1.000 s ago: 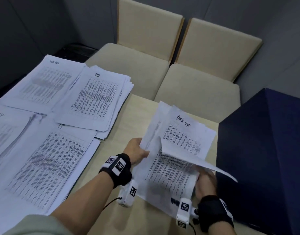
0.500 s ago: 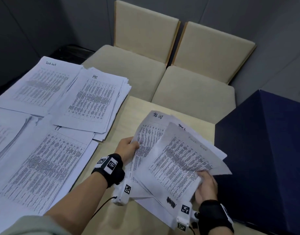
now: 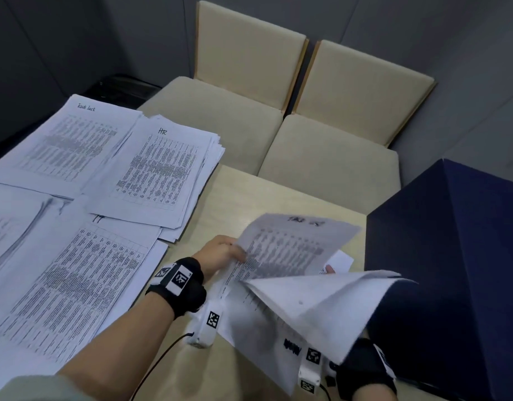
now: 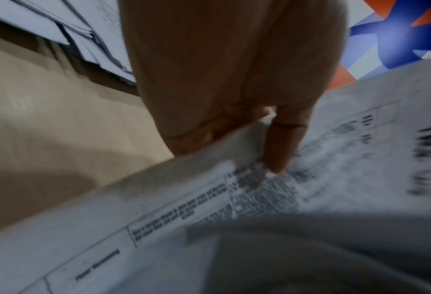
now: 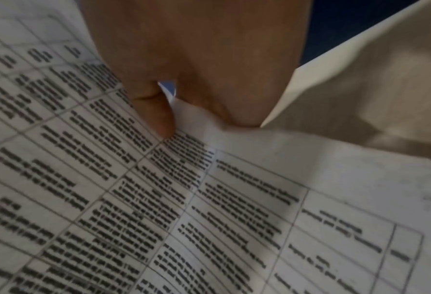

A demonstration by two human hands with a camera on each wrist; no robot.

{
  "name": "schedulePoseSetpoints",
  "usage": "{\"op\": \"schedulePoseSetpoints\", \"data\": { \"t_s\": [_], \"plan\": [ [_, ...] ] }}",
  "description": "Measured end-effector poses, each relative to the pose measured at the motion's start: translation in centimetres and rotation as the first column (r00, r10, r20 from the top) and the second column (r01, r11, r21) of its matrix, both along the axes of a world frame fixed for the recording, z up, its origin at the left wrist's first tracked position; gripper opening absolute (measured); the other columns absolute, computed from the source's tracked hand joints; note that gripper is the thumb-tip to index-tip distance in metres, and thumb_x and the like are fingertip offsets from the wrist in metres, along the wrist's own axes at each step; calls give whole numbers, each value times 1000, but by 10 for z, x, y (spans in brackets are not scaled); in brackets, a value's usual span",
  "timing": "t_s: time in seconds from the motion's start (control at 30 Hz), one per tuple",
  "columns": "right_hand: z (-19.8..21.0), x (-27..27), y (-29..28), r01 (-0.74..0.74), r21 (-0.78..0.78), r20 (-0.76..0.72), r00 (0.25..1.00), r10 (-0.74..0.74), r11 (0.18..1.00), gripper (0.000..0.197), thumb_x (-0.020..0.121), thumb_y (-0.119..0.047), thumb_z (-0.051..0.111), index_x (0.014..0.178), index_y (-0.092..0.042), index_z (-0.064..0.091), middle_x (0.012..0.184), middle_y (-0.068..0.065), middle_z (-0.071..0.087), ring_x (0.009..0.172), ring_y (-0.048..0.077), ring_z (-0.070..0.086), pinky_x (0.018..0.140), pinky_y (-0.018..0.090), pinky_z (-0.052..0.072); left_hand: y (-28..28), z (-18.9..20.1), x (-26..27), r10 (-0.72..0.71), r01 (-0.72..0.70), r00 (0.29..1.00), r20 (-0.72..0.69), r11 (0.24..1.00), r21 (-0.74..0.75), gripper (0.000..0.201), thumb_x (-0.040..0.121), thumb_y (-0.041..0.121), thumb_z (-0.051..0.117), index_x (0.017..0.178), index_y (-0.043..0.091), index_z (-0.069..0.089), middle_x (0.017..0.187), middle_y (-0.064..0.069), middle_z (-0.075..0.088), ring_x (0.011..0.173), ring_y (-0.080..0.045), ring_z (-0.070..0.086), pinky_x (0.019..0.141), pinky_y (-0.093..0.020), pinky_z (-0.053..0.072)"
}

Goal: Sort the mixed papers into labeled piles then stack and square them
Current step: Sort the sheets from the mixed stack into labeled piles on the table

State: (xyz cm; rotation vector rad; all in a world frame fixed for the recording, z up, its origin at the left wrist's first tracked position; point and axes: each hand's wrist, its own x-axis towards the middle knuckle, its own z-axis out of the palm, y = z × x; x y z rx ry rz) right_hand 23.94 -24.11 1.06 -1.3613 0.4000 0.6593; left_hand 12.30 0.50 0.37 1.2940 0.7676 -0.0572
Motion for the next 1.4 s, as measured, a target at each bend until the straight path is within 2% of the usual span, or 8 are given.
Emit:
{"op": "schedulePoseSetpoints", "data": {
  "t_s": [0.27, 0.37, 0.67, 0.77, 0.93, 1.13, 1.27, 1.4],
  "plan": [
    [2, -4, 2, 113, 17, 45, 993, -114, 993, 26, 86, 16, 42, 83, -6, 55, 59, 6, 66, 56, 22, 64, 46, 22, 50, 1, -10, 8, -117, 129, 990, -76, 977, 168, 39, 74, -3, 50, 106, 7, 69, 107, -8, 71, 99, -23, 66, 84, -34, 54],
    [-10, -6, -10, 192, -65, 35, 981, -190, 979, 24, 85, 15, 43, 85, -8, 48, 71, 13, 55, 63, 24, 54, 56, 31, 45, -8, -30, 17, -13, 187, 953, -303, 810, 555, 27, 91, 7, 53, 116, 11, 63, 113, -6, 68, 105, -24, 63, 93, -33, 50],
    [-38, -7, -42, 247, -136, -52, 965, -256, 959, 21, 79, 12, 44, 67, -6, 44, 57, 10, 49, 52, 24, 51, 48, 30, 47, -56, -35, 35, -253, 643, 760, -599, 427, 636, 10, 90, 8, 54, 96, 6, 62, 105, -12, 57, 94, -32, 60, 79, -34, 50],
    [-39, -8, -45, 252, -118, -50, 964, -260, 960, 22, 80, 12, 43, 66, -5, 43, 55, 8, 48, 53, 23, 49, 50, 30, 47, -51, -39, 32, -294, 531, 846, -444, 539, 654, 32, 83, 3, 54, 58, 16, 41, 66, -5, 47, 67, -26, 48, 56, -26, 34],
    [-36, -4, -39, 227, -85, -62, 971, -233, 970, 14, 80, 9, 46, 74, -5, 46, 71, 9, 51, 63, 26, 53, 62, 35, 47, -26, -25, 14, -207, 206, 977, -51, 860, 467, 45, 74, 7, 73, 53, 18, 35, 51, 2, 34, 47, -11, 30, 52, -25, 25],
    [-4, 5, -1, 64, -27, 1, 998, -64, 998, 20, 80, 5, 60, 92, -8, 52, 96, 18, 61, 90, 30, 60, 76, 37, 51, -21, 21, 8, -71, 51, 991, 113, 984, 174, 81, 76, 85, 41, 117, 18, 61, 115, 5, 60, 105, -13, 56, 96, -33, 42],
    [42, 8, 37, -53, 73, 173, 984, 39, 996, 36, 88, 12, 51, 115, -12, 52, 117, 15, 66, 104, 25, 67, 84, 36, 56, -21, 52, 11, -39, -31, 965, 259, 965, 261, 61, 77, 46, 78, 126, 17, 55, 117, 2, 69, 105, -14, 68, 91, -36, 55],
    [102, 4, 68, -90, 86, 439, 897, 43, 992, 29, 91, 13, 49, 108, -7, 62, 91, -4, 72, 75, -2, 70, 62, 13, 52, -16, 88, 22, 221, -378, 883, 415, 858, 347, 24, 92, 18, 64, 116, 16, 62, 106, 1, 72, 95, -15, 70, 83, -38, 59]
  ]
}}
